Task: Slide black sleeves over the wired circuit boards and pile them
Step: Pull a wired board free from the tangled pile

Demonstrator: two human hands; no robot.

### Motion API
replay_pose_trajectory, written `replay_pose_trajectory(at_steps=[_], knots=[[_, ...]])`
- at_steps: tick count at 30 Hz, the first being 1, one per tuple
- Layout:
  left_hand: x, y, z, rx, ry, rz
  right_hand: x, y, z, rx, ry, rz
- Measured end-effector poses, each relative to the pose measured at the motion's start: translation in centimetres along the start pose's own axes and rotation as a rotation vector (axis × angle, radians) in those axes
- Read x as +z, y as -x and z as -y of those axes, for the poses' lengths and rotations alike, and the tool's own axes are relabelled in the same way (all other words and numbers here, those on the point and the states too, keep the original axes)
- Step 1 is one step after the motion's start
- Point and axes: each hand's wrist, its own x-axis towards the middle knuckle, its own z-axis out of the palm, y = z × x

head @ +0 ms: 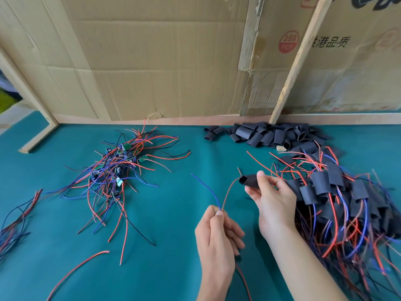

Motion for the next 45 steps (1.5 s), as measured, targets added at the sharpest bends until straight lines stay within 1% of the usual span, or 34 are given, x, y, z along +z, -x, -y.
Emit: replay_pose_trajectory(at_steps=[3, 5, 9, 11, 14, 16, 20, 27, 32, 35, 38, 45], knots=[[0.0, 0.0, 0.0, -0.003, -0.014, 0.010, 0.1, 0.3, 0.1, -0.002, -0.013, 0.002], [0.1, 0.1, 0.1, -0.013, -0.044, 0.032, 0.2, 0.6, 0.2, -0.037, 0.021, 0.031], [0.1, 0.1, 0.3, -0.012, -0.169, 0.098, 0.6, 1.3, 0.7, -0.103, 0.068, 0.100], [0.2, 0.2, 0.4, 0.012, -0.243, 0.134, 0.5, 1.1, 1.5, -0.174, 0.079, 0.098], [0.6, 0.3, 0.3, 0.085, -0.372, 0.171, -0.4, 0.4, 2.9, -0.343, 0.206, 0.129], [0.8, 0.3, 0.3, 0.128, -0.443, 0.167, -1.0, 0.2, 3.5, -0.432, 0.261, 0.166], [1.0, 0.5, 0.2, 0.129, -0.444, 0.148, -1.5, 0.0, 4.5, -0.531, 0.305, 0.213], [1.1, 0.3, 0.2, 0.082, -0.370, 0.113, -1.7, -0.4, 4.4, -0.436, 0.258, 0.245], [1.2, 0.3, 0.2, 0.046, -0.353, 0.109, -1.7, -0.5, 4.5, -0.278, 0.124, 0.271], [1.2, 0.2, 0.1, 0.030, -0.352, 0.111, -1.7, -0.5, 4.6, -0.233, 0.070, 0.292], [1.3, 0.2, 0.0, 0.033, -0.359, 0.113, -1.5, -0.5, 4.7, -0.257, 0.067, 0.309], [1.4, 0.3, 0.0, 0.050, -0.382, 0.111, -1.8, -0.6, 5.0, -0.395, 0.178, 0.293]])
